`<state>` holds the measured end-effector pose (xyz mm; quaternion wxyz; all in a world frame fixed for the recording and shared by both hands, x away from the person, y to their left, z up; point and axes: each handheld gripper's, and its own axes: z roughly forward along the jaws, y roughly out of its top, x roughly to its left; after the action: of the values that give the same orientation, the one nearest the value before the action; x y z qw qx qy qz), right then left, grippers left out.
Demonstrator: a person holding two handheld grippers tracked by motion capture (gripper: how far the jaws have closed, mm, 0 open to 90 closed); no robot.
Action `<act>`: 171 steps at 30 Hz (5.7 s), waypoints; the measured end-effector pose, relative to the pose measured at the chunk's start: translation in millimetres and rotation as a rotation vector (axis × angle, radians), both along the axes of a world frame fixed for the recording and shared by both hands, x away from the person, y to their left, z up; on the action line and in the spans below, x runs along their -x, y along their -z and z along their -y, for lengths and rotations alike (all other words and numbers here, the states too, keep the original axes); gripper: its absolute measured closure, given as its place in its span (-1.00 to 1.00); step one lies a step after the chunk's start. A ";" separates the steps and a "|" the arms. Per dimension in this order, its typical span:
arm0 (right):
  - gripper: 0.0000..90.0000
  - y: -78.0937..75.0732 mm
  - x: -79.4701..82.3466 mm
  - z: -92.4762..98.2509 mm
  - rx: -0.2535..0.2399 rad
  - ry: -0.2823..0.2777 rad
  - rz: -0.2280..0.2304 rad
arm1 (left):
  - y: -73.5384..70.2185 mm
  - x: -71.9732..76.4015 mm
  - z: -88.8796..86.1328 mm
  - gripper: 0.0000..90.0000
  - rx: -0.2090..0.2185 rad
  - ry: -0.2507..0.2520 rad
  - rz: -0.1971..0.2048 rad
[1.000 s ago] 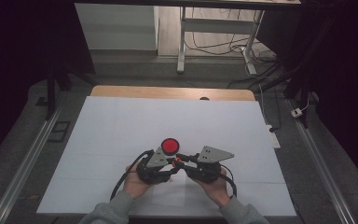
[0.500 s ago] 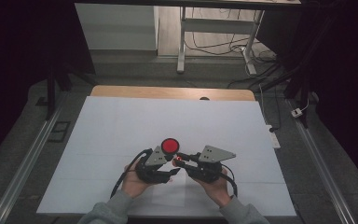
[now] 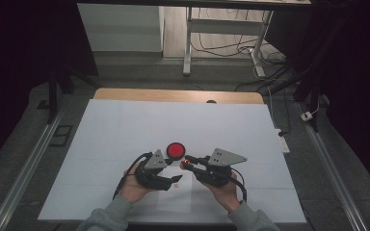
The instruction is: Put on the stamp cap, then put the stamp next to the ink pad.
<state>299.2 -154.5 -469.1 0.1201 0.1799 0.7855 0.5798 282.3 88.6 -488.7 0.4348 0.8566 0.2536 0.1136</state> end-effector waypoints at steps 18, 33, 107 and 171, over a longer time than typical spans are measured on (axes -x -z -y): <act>0.61 -1.3 -6.5 8.5 0.001 0.030 0.000 | -4.3 19.8 -55.6 -0.30 0.033 -0.125 0.007; 0.61 -2.3 -10.4 15.2 0.001 0.051 0.002 | 13.4 42.0 -104.8 -0.29 0.034 -0.248 -0.009; 0.61 34.8 -67.3 16.3 0.125 0.220 -0.057 | 21.0 42.9 -118.2 -0.29 0.027 -0.278 -0.033; 0.05 48.9 -70.5 9.4 0.206 0.218 -0.067 | 22.5 41.9 -118.4 -0.30 0.020 -0.277 -0.043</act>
<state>369.7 -163.8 -518.0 0.1739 0.2700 0.8202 0.4735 240.4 207.0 -511.1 0.4182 0.8111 0.3797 0.1517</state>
